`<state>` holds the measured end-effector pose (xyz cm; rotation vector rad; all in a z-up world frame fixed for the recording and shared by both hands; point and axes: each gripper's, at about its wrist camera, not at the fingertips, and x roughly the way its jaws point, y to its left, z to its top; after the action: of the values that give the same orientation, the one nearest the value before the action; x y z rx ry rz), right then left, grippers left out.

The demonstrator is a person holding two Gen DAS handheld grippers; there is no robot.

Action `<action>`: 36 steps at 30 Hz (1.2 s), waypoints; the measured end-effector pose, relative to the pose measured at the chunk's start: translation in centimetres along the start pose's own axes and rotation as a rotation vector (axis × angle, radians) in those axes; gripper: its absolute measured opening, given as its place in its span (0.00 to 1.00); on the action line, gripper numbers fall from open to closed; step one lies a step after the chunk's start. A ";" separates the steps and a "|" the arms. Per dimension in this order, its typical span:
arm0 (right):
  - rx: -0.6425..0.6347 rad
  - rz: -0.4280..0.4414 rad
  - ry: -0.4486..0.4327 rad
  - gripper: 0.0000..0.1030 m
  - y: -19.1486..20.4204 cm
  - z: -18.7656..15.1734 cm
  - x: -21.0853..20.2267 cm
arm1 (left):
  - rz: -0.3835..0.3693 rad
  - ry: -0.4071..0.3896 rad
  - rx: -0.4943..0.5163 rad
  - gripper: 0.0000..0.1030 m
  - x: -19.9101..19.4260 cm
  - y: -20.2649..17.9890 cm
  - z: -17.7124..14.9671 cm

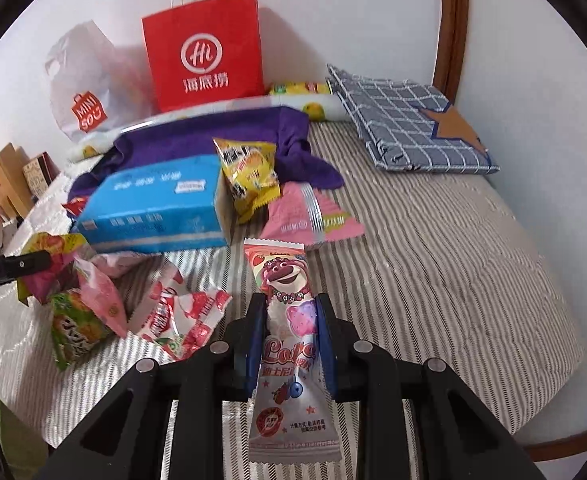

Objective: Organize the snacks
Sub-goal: 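Carry chip bag in left gripper while right gripper carries Lotso bar toward purple towel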

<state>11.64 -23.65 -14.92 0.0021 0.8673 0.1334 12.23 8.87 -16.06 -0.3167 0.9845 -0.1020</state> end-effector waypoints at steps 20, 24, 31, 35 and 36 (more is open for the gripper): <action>-0.009 0.031 -0.112 0.23 1.4 2.5 -6.5 | -0.080 -0.101 0.045 0.53 -7.1 -3.9 0.2; -0.013 0.034 -0.133 0.23 1.6 3.5 -7.6 | -0.098 -0.112 0.064 0.53 -7.7 -5.5 0.8; -0.027 0.065 -0.164 0.23 1.9 5.6 -8.3 | -0.137 -0.117 0.077 0.53 -8.4 -7.4 2.9; -0.038 0.093 -0.158 0.17 2.3 7.0 -7.4 | -0.138 -0.124 0.077 0.53 -8.0 -8.1 4.3; -0.038 0.096 -0.152 0.16 2.3 7.4 -6.9 | -0.140 -0.122 0.076 0.53 -7.8 -8.2 4.7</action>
<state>12.64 -21.74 -4.77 0.0180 0.7127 0.2372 12.26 3.89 -4.89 -0.3189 0.8345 -0.2443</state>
